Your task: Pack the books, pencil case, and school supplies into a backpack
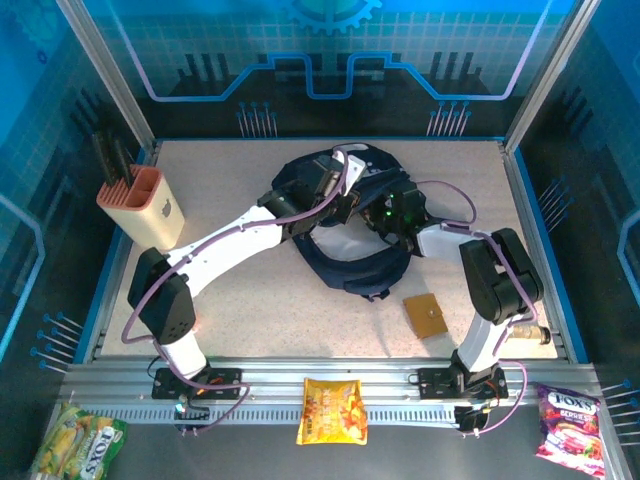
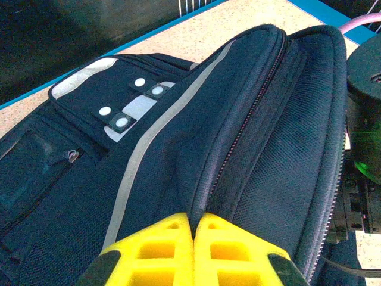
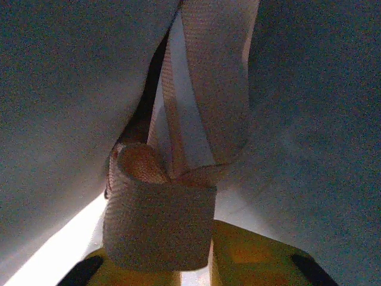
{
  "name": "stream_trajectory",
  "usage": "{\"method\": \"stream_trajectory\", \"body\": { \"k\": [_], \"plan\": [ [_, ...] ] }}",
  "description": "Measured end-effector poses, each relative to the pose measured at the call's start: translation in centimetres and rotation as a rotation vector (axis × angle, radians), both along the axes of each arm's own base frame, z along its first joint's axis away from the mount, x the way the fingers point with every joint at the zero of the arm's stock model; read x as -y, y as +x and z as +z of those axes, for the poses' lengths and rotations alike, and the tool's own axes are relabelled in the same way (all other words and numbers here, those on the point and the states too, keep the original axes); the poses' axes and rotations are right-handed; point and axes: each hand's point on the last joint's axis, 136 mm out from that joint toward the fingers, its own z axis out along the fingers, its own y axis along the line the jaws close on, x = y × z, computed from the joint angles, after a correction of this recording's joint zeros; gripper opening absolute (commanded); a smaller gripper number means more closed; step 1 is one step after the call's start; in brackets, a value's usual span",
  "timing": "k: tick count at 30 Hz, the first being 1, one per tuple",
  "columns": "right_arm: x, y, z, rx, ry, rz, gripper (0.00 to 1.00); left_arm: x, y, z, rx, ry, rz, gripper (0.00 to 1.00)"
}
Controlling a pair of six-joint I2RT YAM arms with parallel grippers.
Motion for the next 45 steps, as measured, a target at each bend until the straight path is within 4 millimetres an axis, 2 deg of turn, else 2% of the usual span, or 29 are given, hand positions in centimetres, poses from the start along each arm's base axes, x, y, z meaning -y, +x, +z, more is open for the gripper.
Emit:
{"method": "stream_trajectory", "body": {
  "k": [3,7,12,14,16,22,25,28,31,36,41,45],
  "plan": [
    [0.4,-1.1,-0.3,0.008,-0.005,0.006,0.32,-0.1,-0.1,-0.1,-0.003,0.000,0.001,0.00],
    [1.7,-4.9,0.3,0.012,-0.017,0.019,0.39,-0.1,-0.2,-0.4,-0.019,-0.009,0.004,0.00],
    [3.7,-9.5,4.1,0.080,-0.032,0.018,0.51,-0.2,-0.1,-0.5,-0.030,-0.023,0.003,0.00],
    [5.0,-11.1,5.6,0.112,-0.066,-0.006,0.58,-0.1,-0.2,-0.8,-0.037,-0.029,-0.006,0.00],
    [6.3,-12.4,7.1,0.146,-0.106,-0.034,0.60,0.1,-0.4,-1.2,-0.056,-0.041,-0.023,0.00],
    [9.5,-15.6,11.2,0.278,-0.222,-0.083,0.73,1.0,-1.6,-2.5,-0.138,-0.106,-0.078,0.33],
    [10.3,-16.0,12.8,0.318,-0.285,-0.090,0.77,1.2,-2.4,-3.0,-0.170,-0.148,-0.092,0.56],
    [10.7,-15.7,14.1,0.350,-0.336,-0.088,0.84,0.6,-3.1,-3.1,-0.191,-0.177,-0.077,0.66],
    [10.7,-15.2,14.0,0.350,-0.370,-0.080,0.87,-1.0,-3.3,-2.8,-0.197,-0.214,-0.036,0.70],
    [10.3,-14.4,12.6,0.314,-0.390,-0.062,0.87,-5.8,-1.7,-2.8,-0.220,-0.293,0.116,0.72],
    [9.8,-13.9,12.2,0.310,-0.382,-0.045,0.88,-11.6,0.7,-5.0,-0.303,-0.366,0.334,0.71],
    [9.5,-13.7,11.7,0.302,-0.375,-0.037,0.88,-15.1,2.5,-6.5,-0.367,-0.438,0.479,0.67]
  ]
}}
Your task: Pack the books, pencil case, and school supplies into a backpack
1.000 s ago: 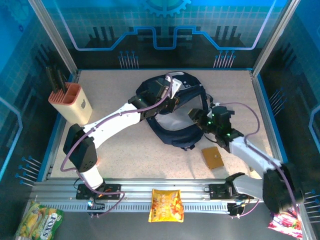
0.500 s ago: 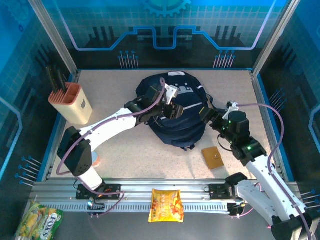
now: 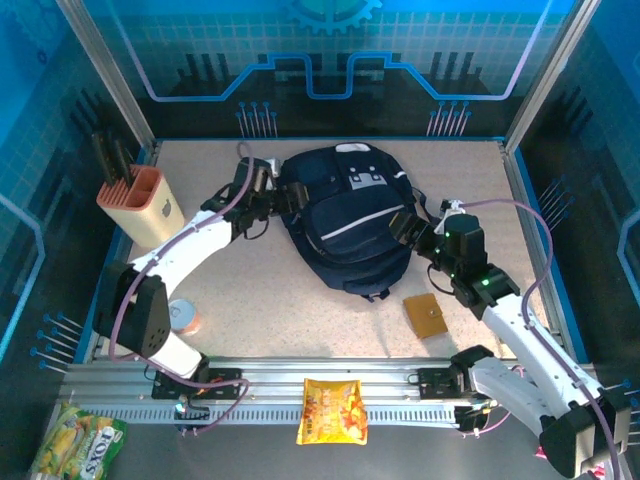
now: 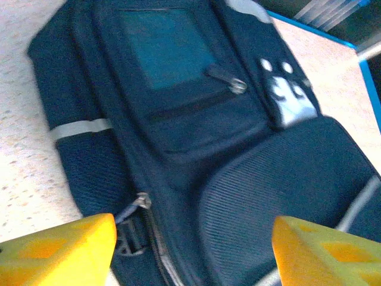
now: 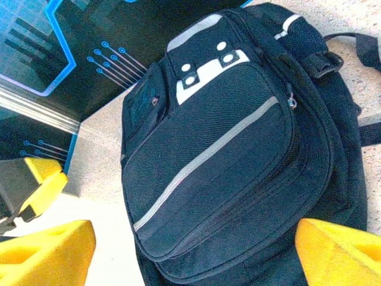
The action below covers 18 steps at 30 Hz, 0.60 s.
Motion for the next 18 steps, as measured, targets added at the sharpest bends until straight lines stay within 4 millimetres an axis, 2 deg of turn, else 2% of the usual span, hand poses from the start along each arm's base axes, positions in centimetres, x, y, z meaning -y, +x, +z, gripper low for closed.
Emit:
{"method": "stream_trajectory", "body": {
  "k": [3,10,13,18],
  "plan": [
    [-0.5,0.1,-0.4,-0.010,0.010,0.015,0.88,-1.2,1.2,-2.2,-0.073,-0.067,0.063,0.63],
    [-1.6,0.3,-0.8,-0.023,0.028,0.051,0.88,-1.8,3.0,-8.0,-0.242,-0.197,0.113,0.43],
    [-2.2,0.4,-1.4,-0.034,0.037,0.061,0.87,-1.2,3.4,-8.8,-0.269,-0.230,0.104,0.42],
    [-3.0,0.5,-3.0,-0.078,0.045,0.081,0.87,-0.2,4.1,-8.8,-0.268,-0.288,0.074,0.42]
  ]
}}
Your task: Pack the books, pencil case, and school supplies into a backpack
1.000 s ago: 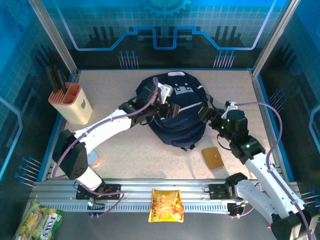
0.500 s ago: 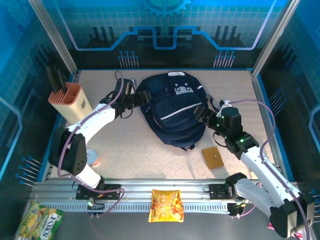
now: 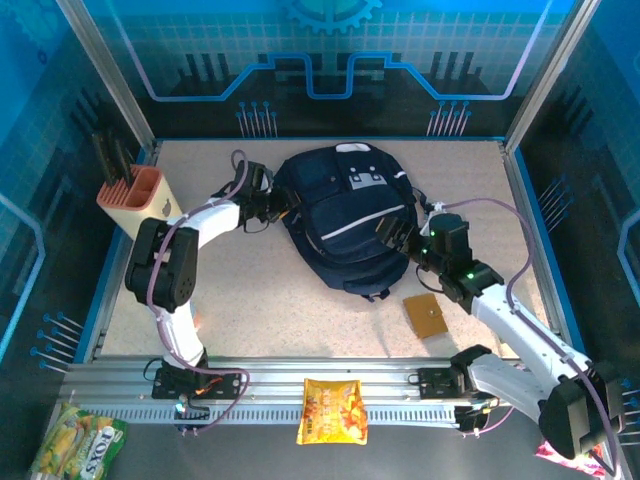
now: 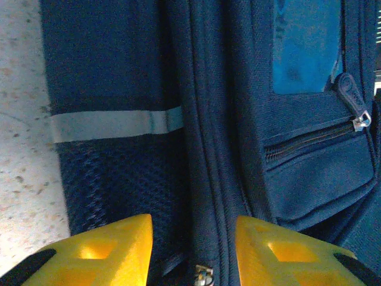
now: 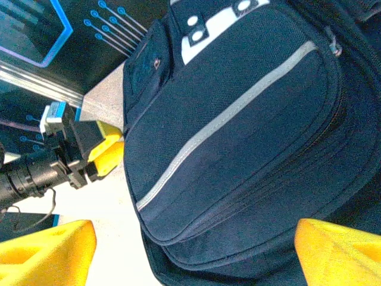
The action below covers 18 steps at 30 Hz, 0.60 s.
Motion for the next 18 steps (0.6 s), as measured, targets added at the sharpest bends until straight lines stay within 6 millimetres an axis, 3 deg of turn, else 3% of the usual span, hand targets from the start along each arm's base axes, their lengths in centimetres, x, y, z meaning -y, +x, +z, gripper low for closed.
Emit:
{"method": "stream_trajectory", "body": {
  "k": [11,18],
  "plan": [
    [-0.7,0.4,-0.6,-0.018,0.011,0.012,0.85,1.6,0.7,-0.9,-0.015,-0.091,-0.041,0.34],
    [-1.4,0.6,-1.6,-0.045,0.016,0.029,0.82,2.2,1.0,-0.3,-0.005,-0.147,-0.052,0.15]
  ]
}}
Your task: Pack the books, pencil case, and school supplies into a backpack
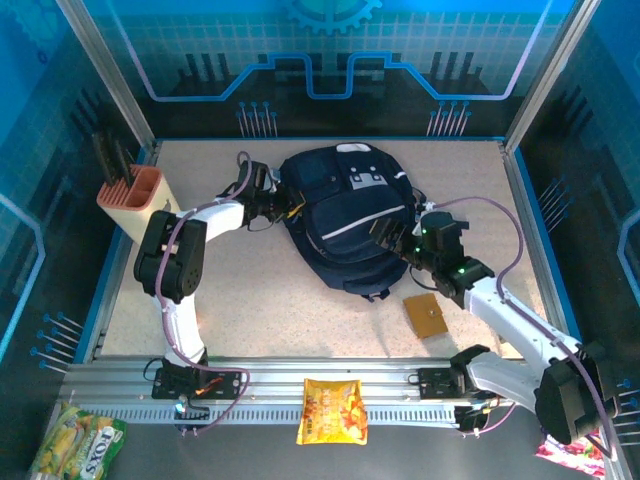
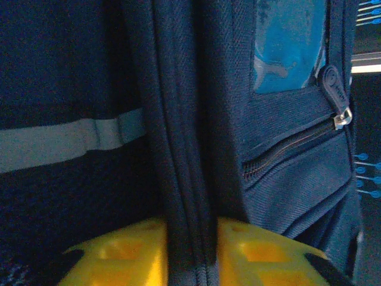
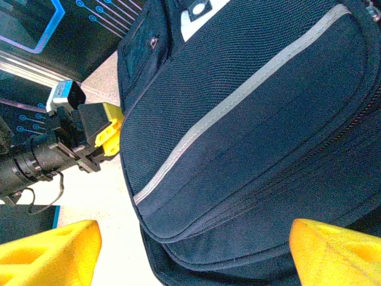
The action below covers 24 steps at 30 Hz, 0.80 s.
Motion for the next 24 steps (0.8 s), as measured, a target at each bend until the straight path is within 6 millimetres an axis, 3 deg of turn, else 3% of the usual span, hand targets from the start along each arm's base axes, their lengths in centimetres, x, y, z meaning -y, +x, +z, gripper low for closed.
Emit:
{"method": "stream_trajectory", "body": {
  "k": [5,9,14,19,24],
  "plan": [
    [-0.1,0.2,-1.3,-0.040,-0.007,-0.003,0.82,0.0,0.2,0.4,0.008,-0.025,0.002,0.01],
    [-0.3,0.3,-2.7,-0.091,-0.012,-0.007,0.80,-0.3,-0.2,0.3,0.013,-0.030,0.009,0.00],
    [-1.0,1.1,-4.1,-0.137,-0.020,0.007,0.78,-0.7,-1.8,1.9,0.040,-0.035,0.014,0.00],
    [-2.2,3.4,-4.3,-0.156,-0.036,0.030,0.76,-1.4,-3.5,3.7,0.064,-0.045,0.036,0.00],
    [-3.4,6.6,-5.0,-0.165,-0.075,0.071,0.75,-3.5,-5.0,3.8,0.051,-0.043,0.101,0.00]
  ]
}}
